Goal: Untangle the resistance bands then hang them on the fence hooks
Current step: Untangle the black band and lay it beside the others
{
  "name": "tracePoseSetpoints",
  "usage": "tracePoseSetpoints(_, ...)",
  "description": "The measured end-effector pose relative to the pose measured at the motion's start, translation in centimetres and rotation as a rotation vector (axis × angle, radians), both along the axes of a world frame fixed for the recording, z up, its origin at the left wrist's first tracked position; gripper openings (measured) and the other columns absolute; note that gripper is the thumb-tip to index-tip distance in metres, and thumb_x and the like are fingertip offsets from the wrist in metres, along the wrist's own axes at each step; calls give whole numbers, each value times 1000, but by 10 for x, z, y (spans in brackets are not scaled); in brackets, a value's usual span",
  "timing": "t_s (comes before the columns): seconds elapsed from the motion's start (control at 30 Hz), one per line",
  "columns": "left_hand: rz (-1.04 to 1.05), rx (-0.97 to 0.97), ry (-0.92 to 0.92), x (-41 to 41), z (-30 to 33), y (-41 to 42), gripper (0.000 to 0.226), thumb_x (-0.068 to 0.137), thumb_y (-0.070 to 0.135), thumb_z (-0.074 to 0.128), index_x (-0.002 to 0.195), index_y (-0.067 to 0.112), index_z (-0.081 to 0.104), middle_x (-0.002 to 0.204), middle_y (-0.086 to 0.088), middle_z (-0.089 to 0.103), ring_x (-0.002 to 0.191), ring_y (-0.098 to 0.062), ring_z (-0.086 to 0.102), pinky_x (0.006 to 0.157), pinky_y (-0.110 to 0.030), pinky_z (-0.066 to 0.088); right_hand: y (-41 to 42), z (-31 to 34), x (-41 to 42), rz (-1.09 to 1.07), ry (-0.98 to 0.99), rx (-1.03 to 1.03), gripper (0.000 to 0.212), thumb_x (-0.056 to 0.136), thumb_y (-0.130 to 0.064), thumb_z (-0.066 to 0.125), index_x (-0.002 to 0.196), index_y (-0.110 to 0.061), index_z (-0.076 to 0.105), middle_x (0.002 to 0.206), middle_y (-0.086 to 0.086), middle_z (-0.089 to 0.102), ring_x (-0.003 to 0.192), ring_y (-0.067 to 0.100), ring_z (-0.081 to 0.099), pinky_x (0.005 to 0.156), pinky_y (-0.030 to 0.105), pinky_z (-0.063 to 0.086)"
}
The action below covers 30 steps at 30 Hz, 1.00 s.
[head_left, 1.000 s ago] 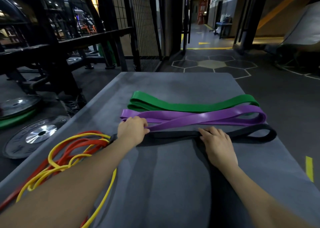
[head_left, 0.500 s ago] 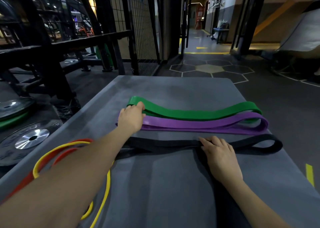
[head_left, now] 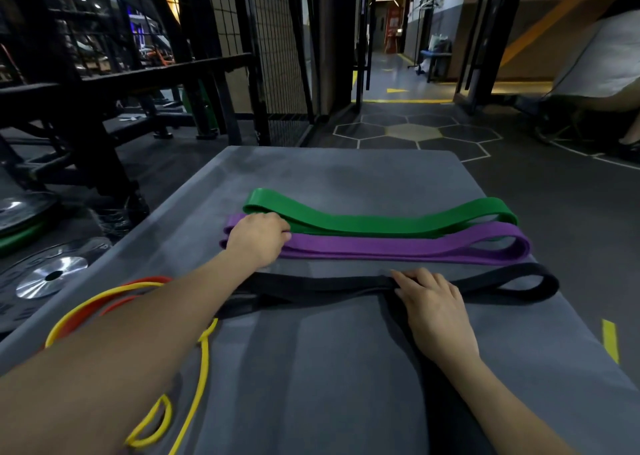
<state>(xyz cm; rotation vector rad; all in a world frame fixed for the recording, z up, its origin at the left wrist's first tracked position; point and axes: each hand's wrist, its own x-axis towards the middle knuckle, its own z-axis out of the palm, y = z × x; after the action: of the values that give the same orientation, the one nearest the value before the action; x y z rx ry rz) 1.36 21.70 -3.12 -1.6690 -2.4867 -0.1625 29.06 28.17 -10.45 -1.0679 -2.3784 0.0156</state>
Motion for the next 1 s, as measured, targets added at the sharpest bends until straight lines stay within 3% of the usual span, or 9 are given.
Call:
tracePoseSetpoints(0.1, -91, 82, -11, 12, 5, -12, 35, 96, 31, 45, 126, 18, 57, 131, 0, 54, 119, -24, 49, 101, -34, 37, -1, 1, 0, -5, -3, -13, 33, 90, -19, 57, 123, -21, 60, 103, -1, 61, 92, 27, 56, 80, 38, 42)
tracePoseSetpoints(0.33, -171, 15, 24, 17, -4, -38, 42, 96, 39, 43, 132, 21, 53, 142, 4, 44, 129, -18, 41, 112, -34, 24, 1, 3, -1, 10, -31, -86, 35, 94, -23, 50, 129, -24, 54, 109, 0, 58, 103, 27, 52, 87, 38, 38)
tracePoseSetpoints(0.43, -198, 77, 65, 16, -4, -46, 52, 92, 53, 34, 128, 24, 56, 136, 6, 50, 125, -17, 45, 107, -34, 28, 2, 6, -1, 25, -66, -108, 37, 96, -26, 46, 133, -26, 50, 118, -1, 55, 110, 26, 49, 91, 37, 35)
tracePoseSetpoints(0.53, -424, 155, 61, 27, -1, -60, 57, 85, 57, 30, 112, 21, 65, 112, 2, 62, 104, -21, 58, 92, -35, 45, 2, 10, -1, 45, -79, -126, 38, 96, -24, 45, 135, -25, 48, 124, -1, 52, 115, 26, 46, 95, 36, 32)
tracePoseSetpoints(0.6, -550, 67, 132, 35, -3, -70, 53, 86, 55, 34, 110, 20, 65, 108, -1, 64, 99, -21, 62, 85, -34, 50, 1, 12, -1, 53, -77, -120, 38, 96, -23, 46, 134, -24, 49, 126, -1, 52, 115, 27, 46, 96, 36, 32)
tracePoseSetpoints(0.67, -516, -115, 197, 39, -8, -78, 55, 87, 57, 35, 125, 23, 56, 123, 2, 57, 111, -19, 57, 90, -32, 47, 2, 14, 0, 73, -94, -113, 38, 96, -24, 46, 134, -23, 49, 126, 0, 52, 115, 27, 46, 96, 36, 32)
tracePoseSetpoints(0.73, -492, -181, 329, 39, -13, -82, 52, 88, 53, 47, 131, 25, 50, 128, 6, 53, 112, -16, 55, 86, -31, 47, 6, 16, 1, 95, -138, -80, 36, 94, -23, 50, 131, -21, 53, 121, 2, 55, 111, 29, 50, 98, 37, 34)
tracePoseSetpoints(0.83, -518, -204, 534, 40, -14, -81, 46, 72, 45, 73, 113, 25, 64, 101, 7, 67, 81, -13, 66, 61, -26, 51, 14, 14, 1, 125, -160, 59, 33, 77, -18, 73, 110, -16, 68, 96, 5, 65, 87, 33, 63, 90, 45, 47)
tracePoseSetpoints(1.0, -466, -141, 575, 42, -16, -77, 51, 66, 26, 76, 115, 26, 65, 99, 6, 67, 79, -13, 66, 62, -27, 50, 27, 15, 2, 177, -249, 296, 37, 60, -19, 84, 95, -15, 75, 76, 3, 67, 66, 27, 66, 78, 44, 55)
